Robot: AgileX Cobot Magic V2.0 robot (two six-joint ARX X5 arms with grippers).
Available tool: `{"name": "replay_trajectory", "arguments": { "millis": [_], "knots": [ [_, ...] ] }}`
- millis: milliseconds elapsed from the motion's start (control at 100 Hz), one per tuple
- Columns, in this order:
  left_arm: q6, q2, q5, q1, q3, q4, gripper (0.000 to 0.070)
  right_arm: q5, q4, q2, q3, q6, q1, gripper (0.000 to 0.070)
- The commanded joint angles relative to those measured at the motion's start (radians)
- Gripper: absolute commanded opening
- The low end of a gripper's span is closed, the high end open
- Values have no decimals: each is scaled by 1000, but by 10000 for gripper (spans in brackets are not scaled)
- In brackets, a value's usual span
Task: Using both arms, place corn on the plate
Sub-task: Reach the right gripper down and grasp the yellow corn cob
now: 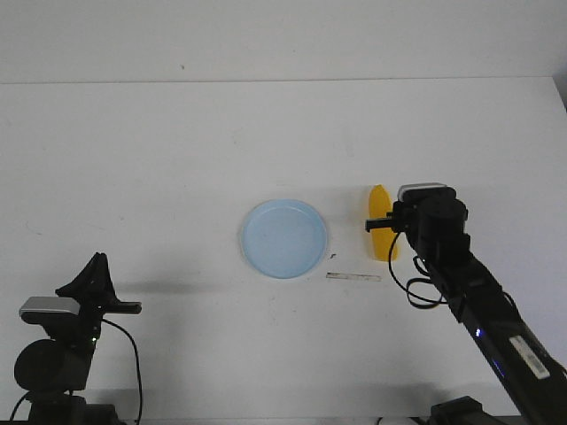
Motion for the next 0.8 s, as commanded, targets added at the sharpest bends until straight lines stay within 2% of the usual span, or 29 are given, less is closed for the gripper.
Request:
{"name": "replay_trajectory", "arguments": {
  "millis": [0,190,310,350,470,530,590,790],
  "knots": [
    [5,2,-3,1,7,16,1,-6,-108,77,103,53,8,5],
    [5,2,-3,1,7,16,1,-5,-449,277,356,89,5,7],
    [5,2,-3,1,7,16,1,-5,-600,391,488,93,4,35],
    [5,2,-3,1,7,16,1,-6,-628,424,523,93,4,94],
    [5,2,-3,1,7,16,1,-73,-671,500,593,97,-5,420],
    [5,2,-3,1,7,16,1,-111,-673,519,602,114,-16,529],
    [5,2,-3,1,7,16,1,-134,-674,534,602,123,-24,567],
    [5,2,-3,1,7,16,1,-109,-711,578,601,138,-42,568]
  ]
}}
